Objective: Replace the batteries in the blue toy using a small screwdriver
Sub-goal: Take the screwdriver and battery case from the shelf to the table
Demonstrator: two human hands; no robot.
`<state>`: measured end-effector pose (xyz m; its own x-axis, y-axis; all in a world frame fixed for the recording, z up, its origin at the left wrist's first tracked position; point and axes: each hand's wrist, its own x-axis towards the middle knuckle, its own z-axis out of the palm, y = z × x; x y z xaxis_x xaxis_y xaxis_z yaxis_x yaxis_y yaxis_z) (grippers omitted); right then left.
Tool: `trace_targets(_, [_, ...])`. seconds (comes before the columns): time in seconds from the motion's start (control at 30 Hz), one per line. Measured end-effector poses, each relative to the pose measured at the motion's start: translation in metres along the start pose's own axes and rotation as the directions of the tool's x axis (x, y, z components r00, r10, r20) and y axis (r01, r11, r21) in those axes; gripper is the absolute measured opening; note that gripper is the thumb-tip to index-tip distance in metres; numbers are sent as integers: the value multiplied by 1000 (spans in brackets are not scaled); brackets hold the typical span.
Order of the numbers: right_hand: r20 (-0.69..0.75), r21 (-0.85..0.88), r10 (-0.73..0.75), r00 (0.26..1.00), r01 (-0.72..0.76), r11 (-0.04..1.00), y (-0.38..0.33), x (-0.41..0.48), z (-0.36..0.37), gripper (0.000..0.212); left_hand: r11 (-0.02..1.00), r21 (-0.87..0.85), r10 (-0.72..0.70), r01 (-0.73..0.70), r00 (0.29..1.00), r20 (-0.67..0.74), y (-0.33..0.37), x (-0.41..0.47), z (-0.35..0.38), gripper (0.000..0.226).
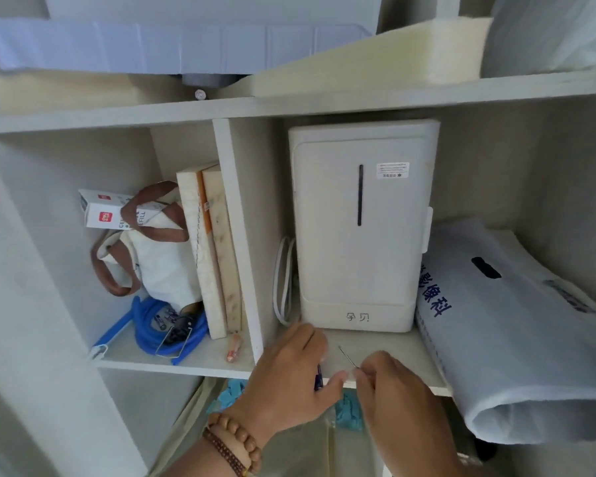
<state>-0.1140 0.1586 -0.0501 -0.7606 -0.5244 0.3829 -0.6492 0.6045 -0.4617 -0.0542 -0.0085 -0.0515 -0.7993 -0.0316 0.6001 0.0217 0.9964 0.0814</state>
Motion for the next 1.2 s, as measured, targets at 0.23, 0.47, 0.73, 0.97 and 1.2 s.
trace_targets(0.23, [-56, 184, -137, 989, 146, 972, -50, -9, 23, 13, 998, 2, -70, 70, 994, -86, -13, -61, -52, 31])
trace_targets(0.47, [2, 323, -336, 942, 317, 892, -153, -35, 59, 4, 927, 169, -302, 334, 935, -185, -62, -156, -143, 32])
trace_targets(0.73, [224, 342, -601, 767, 515, 786, -310, -91, 114, 30, 745, 351, -478, 568, 820, -313, -120, -305, -264, 36])
trace_targets(0.97, [283, 385, -732, 619, 626, 678, -476, -165, 176, 28, 544, 448, -608, 709, 702, -372, -171, -453, -374, 34])
trace_targets(1.2, [265, 431, -801, 537, 677, 596, -609, -219, 230, 29, 420, 428, -686, 800, 589, -427, -223, -560, -451, 34])
